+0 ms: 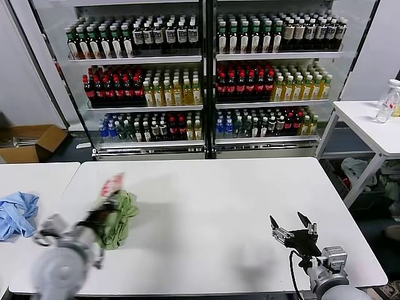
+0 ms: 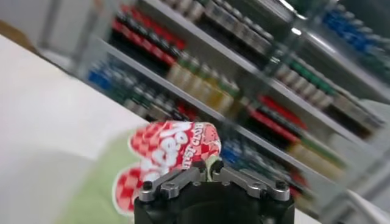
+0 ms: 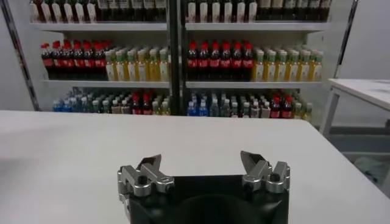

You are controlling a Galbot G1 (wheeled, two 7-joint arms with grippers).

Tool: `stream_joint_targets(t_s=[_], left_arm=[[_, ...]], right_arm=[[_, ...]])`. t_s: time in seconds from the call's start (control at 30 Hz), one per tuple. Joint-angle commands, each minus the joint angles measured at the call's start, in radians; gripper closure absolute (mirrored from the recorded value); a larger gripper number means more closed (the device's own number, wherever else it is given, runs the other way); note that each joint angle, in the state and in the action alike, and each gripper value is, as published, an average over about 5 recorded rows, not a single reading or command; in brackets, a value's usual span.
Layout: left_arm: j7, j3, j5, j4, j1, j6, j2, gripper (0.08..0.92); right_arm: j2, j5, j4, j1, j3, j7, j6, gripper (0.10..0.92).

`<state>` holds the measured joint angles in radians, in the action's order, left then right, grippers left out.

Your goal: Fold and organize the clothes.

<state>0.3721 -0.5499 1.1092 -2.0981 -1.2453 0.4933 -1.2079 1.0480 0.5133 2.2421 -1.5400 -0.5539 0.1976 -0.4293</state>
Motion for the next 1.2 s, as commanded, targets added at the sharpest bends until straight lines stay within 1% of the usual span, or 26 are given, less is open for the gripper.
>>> stream_joint_targets(t_s=[0.03, 0.1, 0.17, 0.3, 0.37, 0.47, 0.6, 0.8, 0.9, 1.0, 1.1, 1.2], left_arm=[[0.091, 0.493, -0.146, 0.153, 0.238, -0.023, -0.391, 0.898], [0.089, 0.510, -0.190, 0.225, 0.266, -0.032, -0.425, 0.898], [0.083, 0.525, -0.246, 0.281, 0.279, -0.038, -0.437, 0.898], [0.026, 0.546, -0.402, 0.348, 0.285, -0.031, -0.425, 0.898], [-0.018, 0.557, -0.501, 0.343, 0.278, -0.035, -0.405, 0.898], [-0.066, 0.575, -0.612, 0.282, 0.249, -0.058, -0.368, 0.867], [-0.081, 0.541, -0.664, 0.177, 0.194, -0.075, -0.307, 0.763], [-0.052, 0.353, -0.651, 0.045, 0.088, -0.092, -0.208, 0.589], [-0.044, 0.236, -0.648, 0.016, 0.022, -0.119, -0.149, 0.503], [-0.041, 0.148, -0.629, -0.004, -0.053, -0.138, -0.101, 0.416], [-0.040, 0.091, -0.609, -0.020, -0.110, -0.149, -0.078, 0.329], [-0.039, 0.058, -0.597, -0.026, -0.137, -0.156, -0.073, 0.245]], right_arm=[[-0.007, 0.001, -0.011, 0.012, -0.004, -0.004, 0.010, 0.203], [-0.012, 0.003, -0.013, 0.011, -0.008, -0.006, 0.015, 0.203], [-0.016, 0.004, -0.012, 0.012, -0.010, -0.007, 0.018, 0.203], [-0.021, 0.007, -0.024, 0.032, -0.001, -0.006, 0.017, 0.203], [-0.023, 0.006, -0.036, 0.049, 0.013, -0.005, 0.015, 0.203], [-0.026, 0.004, -0.057, 0.079, 0.043, -0.002, 0.014, 0.203], [-0.026, 0.015, -0.089, 0.143, 0.115, 0.007, 0.006, 0.203], [0.028, 0.059, -0.193, 0.338, 0.323, 0.035, -0.063, 0.203], [0.076, 0.103, -0.286, 0.453, 0.442, 0.054, -0.113, 0.203], [0.123, 0.137, -0.388, 0.572, 0.548, 0.078, -0.142, 0.203], [0.158, 0.149, -0.473, 0.645, 0.601, 0.101, -0.149, 0.203], [0.184, 0.164, -0.539, 0.681, 0.617, 0.119, -0.149, 0.203]])
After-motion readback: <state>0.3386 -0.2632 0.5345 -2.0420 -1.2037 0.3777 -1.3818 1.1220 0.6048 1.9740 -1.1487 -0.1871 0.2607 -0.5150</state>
